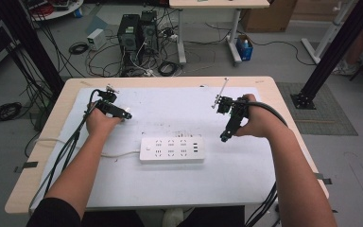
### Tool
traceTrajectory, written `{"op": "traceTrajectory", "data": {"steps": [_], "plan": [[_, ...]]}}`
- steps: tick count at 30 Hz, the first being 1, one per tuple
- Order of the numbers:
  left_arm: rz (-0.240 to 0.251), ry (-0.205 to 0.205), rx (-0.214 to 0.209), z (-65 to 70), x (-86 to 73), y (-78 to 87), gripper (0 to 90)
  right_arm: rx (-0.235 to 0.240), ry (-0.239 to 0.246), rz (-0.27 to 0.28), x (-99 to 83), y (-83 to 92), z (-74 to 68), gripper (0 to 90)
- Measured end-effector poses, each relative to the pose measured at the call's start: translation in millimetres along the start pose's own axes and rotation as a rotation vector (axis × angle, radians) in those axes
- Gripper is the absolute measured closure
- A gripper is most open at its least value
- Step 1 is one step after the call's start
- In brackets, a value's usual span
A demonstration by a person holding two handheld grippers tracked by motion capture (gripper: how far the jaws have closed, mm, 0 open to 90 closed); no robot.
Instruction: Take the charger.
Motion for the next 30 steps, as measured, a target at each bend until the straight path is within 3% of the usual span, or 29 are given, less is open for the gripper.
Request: {"op": "traceTrajectory", "data": {"steps": [8, 9, 21, 25, 30], "plan": [[0.012, -0.009, 0.021, -2.3, 1.4, -5.7, 4.4, 0.000, -0.004, -0.004, 0.1, -1.6, 2.1, 3.4], [0.017, -0.009, 0.022, -2.6, 2.1, -5.7, 10.8, 0.002, -0.002, -0.004, 0.2, -2.1, 2.5, 3.5], [0.019, -0.040, 0.041, -0.6, 1.1, -7.8, 21.4, 0.002, -0.008, -0.008, 0.1, -4.8, 6.1, 3.5], [0.025, -0.042, 0.042, -0.6, 2.2, -6.1, 29.3, 0.004, -0.008, -0.009, 0.8, -5.7, 6.4, 3.4], [0.026, -0.045, 0.052, -0.6, 1.9, -6.6, 30.3, 0.001, -0.004, -0.004, 1.0, -5.4, 7.1, 3.4]]}}
Point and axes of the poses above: each handheld gripper's, and its own axes: y roughly backward along the jaws, x roughly out of its top, z roughly to its right, the point moved 10 cm from there along -y, roughly forward along the jaws, and after that the axes turned 11 degrees about y, right-handed, at the moved point
